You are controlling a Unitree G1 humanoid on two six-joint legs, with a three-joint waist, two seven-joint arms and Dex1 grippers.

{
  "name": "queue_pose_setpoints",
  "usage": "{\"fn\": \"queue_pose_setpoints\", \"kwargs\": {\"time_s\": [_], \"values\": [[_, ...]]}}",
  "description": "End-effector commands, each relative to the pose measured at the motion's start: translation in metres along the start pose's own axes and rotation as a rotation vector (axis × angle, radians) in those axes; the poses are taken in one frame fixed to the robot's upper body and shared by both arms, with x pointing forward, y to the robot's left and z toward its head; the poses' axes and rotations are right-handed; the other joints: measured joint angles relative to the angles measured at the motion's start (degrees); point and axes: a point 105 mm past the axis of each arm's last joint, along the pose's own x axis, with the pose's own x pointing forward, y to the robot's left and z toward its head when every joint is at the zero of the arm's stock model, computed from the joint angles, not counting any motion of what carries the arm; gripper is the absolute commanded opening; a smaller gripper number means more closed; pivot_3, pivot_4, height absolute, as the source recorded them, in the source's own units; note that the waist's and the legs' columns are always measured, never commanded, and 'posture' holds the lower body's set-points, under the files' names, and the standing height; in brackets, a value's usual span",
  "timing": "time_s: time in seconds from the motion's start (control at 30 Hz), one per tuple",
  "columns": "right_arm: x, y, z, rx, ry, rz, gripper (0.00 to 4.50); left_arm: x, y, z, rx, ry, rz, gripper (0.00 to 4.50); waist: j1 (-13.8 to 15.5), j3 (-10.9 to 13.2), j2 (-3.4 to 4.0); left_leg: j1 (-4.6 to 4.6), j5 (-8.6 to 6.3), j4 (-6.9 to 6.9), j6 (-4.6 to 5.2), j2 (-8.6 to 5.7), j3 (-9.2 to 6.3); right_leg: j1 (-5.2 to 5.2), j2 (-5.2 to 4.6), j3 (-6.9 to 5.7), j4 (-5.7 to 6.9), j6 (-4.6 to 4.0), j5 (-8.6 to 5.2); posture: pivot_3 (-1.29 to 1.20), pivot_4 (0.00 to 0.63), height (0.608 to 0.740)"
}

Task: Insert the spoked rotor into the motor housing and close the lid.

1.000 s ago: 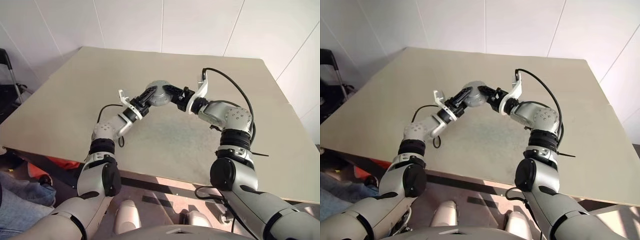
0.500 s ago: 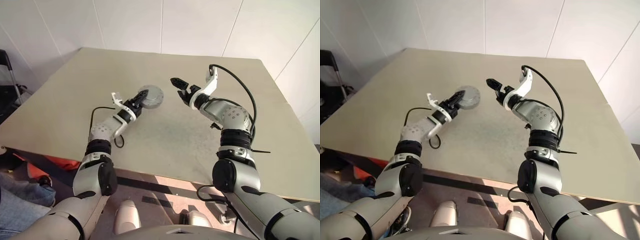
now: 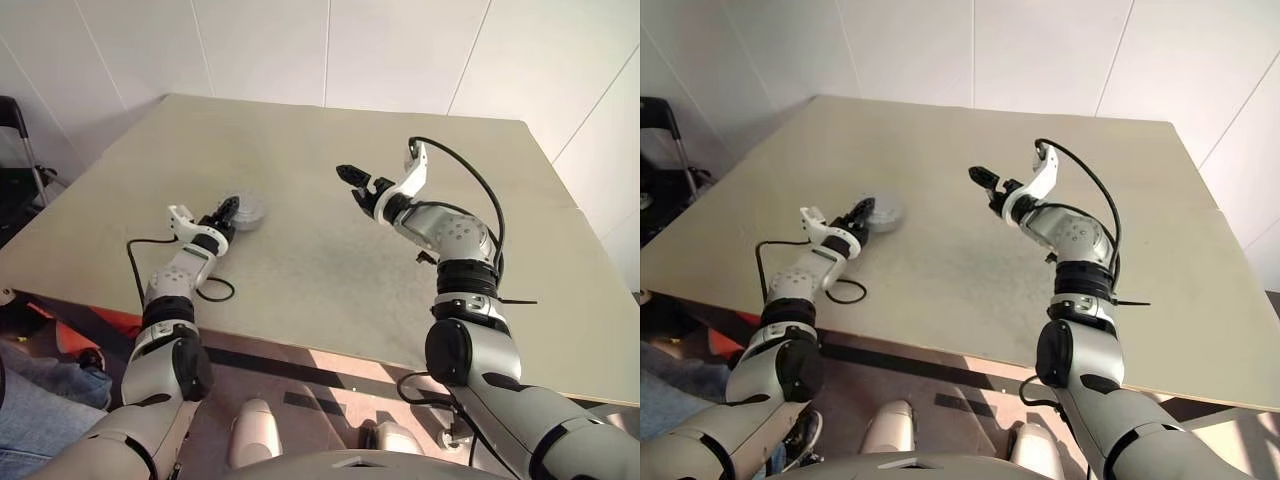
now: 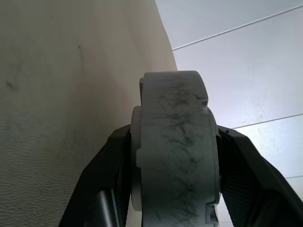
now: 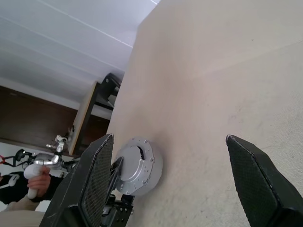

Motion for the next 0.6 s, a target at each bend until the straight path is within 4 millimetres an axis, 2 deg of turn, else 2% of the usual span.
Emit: {"fn": "queue_pose_setpoints", "kwargs": {"time_s": [0.03,0.23,0.4,0.47,0.53,0.6], "values": [[0.003,0.017,0.011,-0.033,-0.025,0.047,4.30,0.001,-0.016,0.030,0.053,-0.094,-0.038,2.26,0.0,0.0,0.00,0.00,0.00,0.00,0.00,0.00,0.00,0.00,0.00,0.00,-0.01,0.00,0.00,0.00,0.000,0.740],[0.006,0.015,0.007,-0.036,-0.003,0.034,4.35,-0.005,-0.007,0.059,0.131,-0.170,0.040,4.07,-0.1,0.0,-0.01,0.02,0.00,-0.03,0.00,0.05,0.00,-0.02,0.07,0.00,-0.01,0.00,0.00,0.00,0.000,0.740],[0.007,0.008,0.007,-0.041,0.012,0.007,4.35,-0.011,-0.019,0.097,0.222,-0.262,0.046,4.07,-0.1,0.0,-0.03,0.03,0.00,0.00,-0.01,0.06,0.00,-0.02,0.07,0.00,0.03,0.00,0.00,0.00,0.000,0.740],[0.008,0.008,0.004,-0.054,0.031,0.009,4.35,-0.015,-0.032,0.121,0.293,-0.317,0.041,4.07,-0.1,0.0,-0.03,0.03,0.00,0.01,-0.01,0.06,0.00,-0.02,0.07,0.00,0.06,0.00,0.00,0.00,0.000,0.740],[0.009,0.008,0.003,-0.066,0.038,0.015,4.35,-0.016,-0.040,0.132,0.337,-0.342,0.035,4.07,-0.1,0.0,-0.03,0.04,0.00,0.01,-0.01,0.07,-0.01,-0.02,0.07,0.01,0.05,0.00,0.00,0.00,0.000,0.740],[0.009,0.012,0.008,-0.187,-0.002,0.025,4.35,-0.013,-0.058,0.135,0.450,-0.350,-0.003,4.07,0.0,0.0,-0.03,0.04,0.00,0.01,-0.01,0.06,0.00,-0.01,0.06,0.00,0.05,0.00,0.00,0.00,0.000,0.740]]}}
